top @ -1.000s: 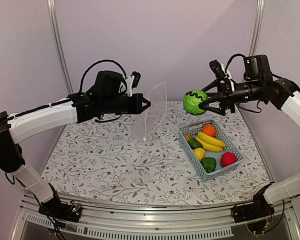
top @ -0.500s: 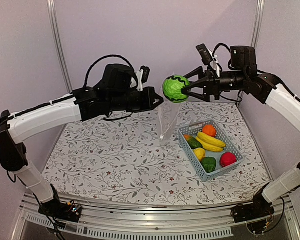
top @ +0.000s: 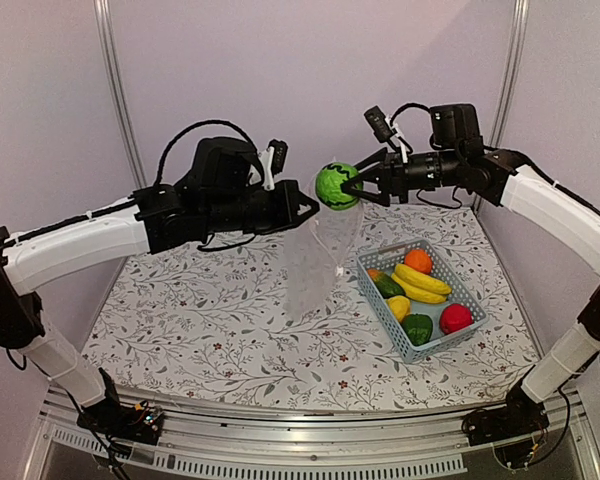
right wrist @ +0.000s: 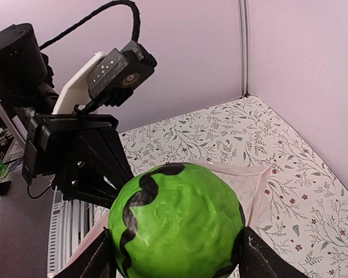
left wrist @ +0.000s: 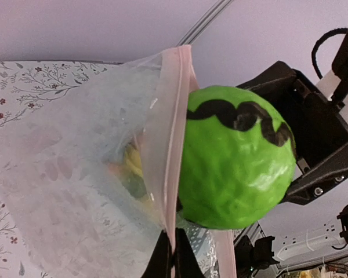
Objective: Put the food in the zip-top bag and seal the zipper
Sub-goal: Place the fake fruit in the zipper food storage bag.
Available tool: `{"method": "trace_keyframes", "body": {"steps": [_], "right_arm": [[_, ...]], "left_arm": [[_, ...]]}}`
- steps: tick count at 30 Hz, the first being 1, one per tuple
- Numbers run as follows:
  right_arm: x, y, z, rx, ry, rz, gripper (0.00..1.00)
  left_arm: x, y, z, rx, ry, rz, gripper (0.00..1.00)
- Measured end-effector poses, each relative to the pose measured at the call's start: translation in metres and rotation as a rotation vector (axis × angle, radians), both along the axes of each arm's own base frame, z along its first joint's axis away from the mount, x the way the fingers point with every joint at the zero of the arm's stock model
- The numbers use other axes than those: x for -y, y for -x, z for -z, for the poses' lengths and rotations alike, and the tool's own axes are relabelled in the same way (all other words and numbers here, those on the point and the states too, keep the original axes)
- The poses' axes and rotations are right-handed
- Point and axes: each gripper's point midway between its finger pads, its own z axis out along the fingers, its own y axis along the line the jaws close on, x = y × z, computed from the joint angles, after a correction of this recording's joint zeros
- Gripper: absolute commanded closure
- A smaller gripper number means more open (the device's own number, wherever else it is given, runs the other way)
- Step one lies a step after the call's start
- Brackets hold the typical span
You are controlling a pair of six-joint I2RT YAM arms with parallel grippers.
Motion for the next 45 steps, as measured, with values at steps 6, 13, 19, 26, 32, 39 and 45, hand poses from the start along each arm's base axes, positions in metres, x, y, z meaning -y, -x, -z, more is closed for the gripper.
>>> {"method": "trace_keyframes", "body": {"steps": [6, 13, 19, 26, 32, 39, 45], "right_arm": [[-0.007, -0.012, 0.029, -0.037, 0.069, 0.036, 0.56], [-0.02, -0.006, 0.046, 0.02, 0.155, 0.05, 0.15], [-0.023, 0.006, 0.042, 0.04, 0.172, 0.016, 0.02], [-0.005, 0.03, -0.005, 0.128, 0.135, 0.009, 0.04], [0.043, 0.027, -0.027, 0.214, 0.155, 0.117, 0.05], [0.104, -0.01, 0.035, 0.132, 0.333, 0.281, 0.13], [0.14, -0.025, 0.122, 0.001, 0.559, 0.338, 0.18]], "left_arm": [[-0.001, 0.0, 0.005, -0.014, 0.014, -0.007, 1.0], [-0.005, 0.001, 0.003, 0.0, 0.002, -0.018, 1.0], [-0.013, -0.003, -0.001, 0.018, -0.009, -0.054, 1.0], [-0.027, -0.005, 0.008, 0.031, -0.075, -0.1, 1.0], [-0.05, -0.004, 0.019, 0.046, -0.18, -0.147, 1.0], [-0.068, 0.001, 0.016, 0.063, -0.244, -0.166, 1.0], [-0.073, 0.002, -0.012, 0.048, -0.243, -0.183, 1.0]]}}
